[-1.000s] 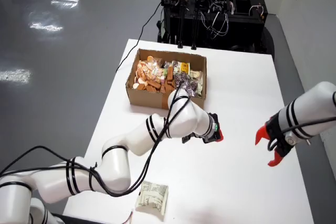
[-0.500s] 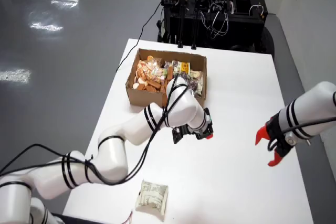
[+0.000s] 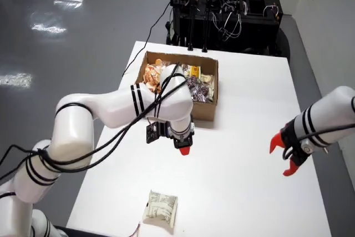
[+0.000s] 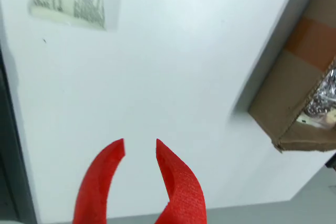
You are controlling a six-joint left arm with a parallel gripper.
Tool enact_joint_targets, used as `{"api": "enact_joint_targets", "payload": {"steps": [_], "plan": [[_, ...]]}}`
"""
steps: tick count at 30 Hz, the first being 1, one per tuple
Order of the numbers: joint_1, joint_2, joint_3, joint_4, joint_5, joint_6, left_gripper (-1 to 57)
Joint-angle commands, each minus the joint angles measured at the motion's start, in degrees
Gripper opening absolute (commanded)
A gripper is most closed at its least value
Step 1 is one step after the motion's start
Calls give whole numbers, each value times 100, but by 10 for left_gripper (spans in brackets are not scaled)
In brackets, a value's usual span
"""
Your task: Grasp a snack and put it in the bin.
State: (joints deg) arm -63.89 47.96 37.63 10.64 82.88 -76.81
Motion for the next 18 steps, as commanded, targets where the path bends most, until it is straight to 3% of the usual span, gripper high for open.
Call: {"api": "enact_joint_targets", "payload": {"steps": [1,7,12,18], "plan": [[-84,-336,722,19,-59,2829,160],[-255,-625,1436,141,-149,2449,304],[-424,-691,2102,466,-287,2344,389],[-563,-1218,3499,646,-1532,2217,382]]}}
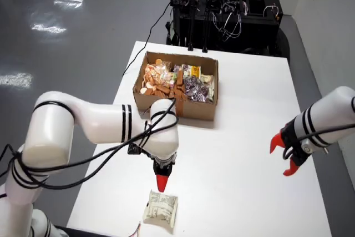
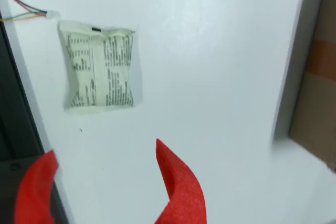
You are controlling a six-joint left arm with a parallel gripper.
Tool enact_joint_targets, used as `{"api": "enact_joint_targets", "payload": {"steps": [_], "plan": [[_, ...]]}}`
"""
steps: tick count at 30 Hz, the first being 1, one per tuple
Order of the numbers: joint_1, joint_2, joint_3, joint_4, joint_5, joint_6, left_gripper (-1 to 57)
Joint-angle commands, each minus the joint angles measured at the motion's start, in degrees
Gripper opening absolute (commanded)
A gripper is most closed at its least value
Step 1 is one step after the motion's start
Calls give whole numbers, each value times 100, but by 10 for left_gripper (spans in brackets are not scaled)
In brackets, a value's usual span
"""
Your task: Grasp a snack and put it in the bin.
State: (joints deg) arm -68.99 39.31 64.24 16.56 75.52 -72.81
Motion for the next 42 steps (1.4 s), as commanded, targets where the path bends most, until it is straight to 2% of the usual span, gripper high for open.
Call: {"api": "enact_joint_targets", "payload": {"steps": [1,4,13,26,42], "plan": [[-64,-443,1039,74,-972,1798,383],[-83,-583,1440,129,-1317,1795,402],[-96,-449,1807,158,-1865,1800,440],[-78,398,1861,73,-2587,1475,484],[195,1270,1864,150,-3421,1287,498]]}}
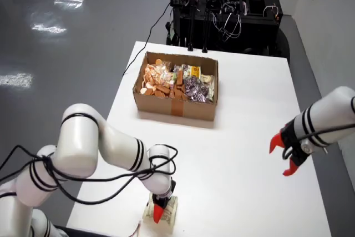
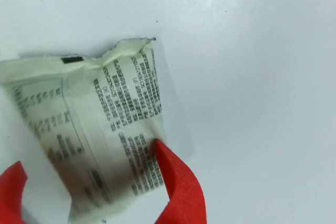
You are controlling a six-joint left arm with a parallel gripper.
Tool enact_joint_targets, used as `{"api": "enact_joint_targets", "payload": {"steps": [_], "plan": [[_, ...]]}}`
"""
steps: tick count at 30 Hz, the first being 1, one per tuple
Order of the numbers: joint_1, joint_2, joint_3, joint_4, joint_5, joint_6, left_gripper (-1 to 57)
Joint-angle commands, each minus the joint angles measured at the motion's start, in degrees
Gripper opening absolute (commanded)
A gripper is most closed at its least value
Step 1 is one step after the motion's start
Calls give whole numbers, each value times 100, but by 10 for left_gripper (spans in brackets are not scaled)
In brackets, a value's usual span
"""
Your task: Grasp a snack and put it in the bin.
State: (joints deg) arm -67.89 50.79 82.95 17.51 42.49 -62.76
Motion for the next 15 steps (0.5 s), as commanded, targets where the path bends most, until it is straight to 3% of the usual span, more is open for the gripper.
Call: {"api": "enact_joint_targets", "payload": {"steps": [1,15], "plan": [[111,149,-7,77,-147,279,498],[262,251,-7,154,-395,203,502]]}}
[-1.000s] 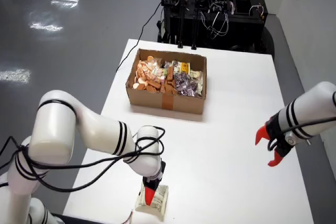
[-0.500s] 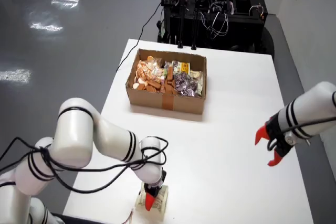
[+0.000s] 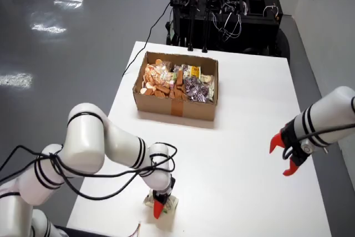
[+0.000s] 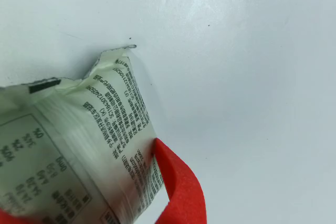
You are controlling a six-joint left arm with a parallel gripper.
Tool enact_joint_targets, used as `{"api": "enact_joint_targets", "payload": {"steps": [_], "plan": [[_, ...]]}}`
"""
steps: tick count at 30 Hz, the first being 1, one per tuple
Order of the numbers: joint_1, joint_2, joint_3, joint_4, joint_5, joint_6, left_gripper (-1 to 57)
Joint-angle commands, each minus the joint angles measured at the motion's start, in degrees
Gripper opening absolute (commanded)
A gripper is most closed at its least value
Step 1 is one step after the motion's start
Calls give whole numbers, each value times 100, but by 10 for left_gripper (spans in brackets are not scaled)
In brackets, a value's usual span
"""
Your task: Grasp a snack and put it in the bin.
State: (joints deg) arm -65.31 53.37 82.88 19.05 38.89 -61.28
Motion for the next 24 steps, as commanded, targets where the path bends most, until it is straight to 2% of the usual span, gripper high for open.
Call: {"api": "enact_joint_targets", "payload": {"steps": [1,9,13,17,24], "plan": [[7,-6,0,0,-47,48,502],[41,32,0,-9,-146,-3,500],[42,76,0,-18,-197,-43,476],[35,97,0,-24,-225,-72,400],[35,91,-37,-57,-95,-103,201]]}}
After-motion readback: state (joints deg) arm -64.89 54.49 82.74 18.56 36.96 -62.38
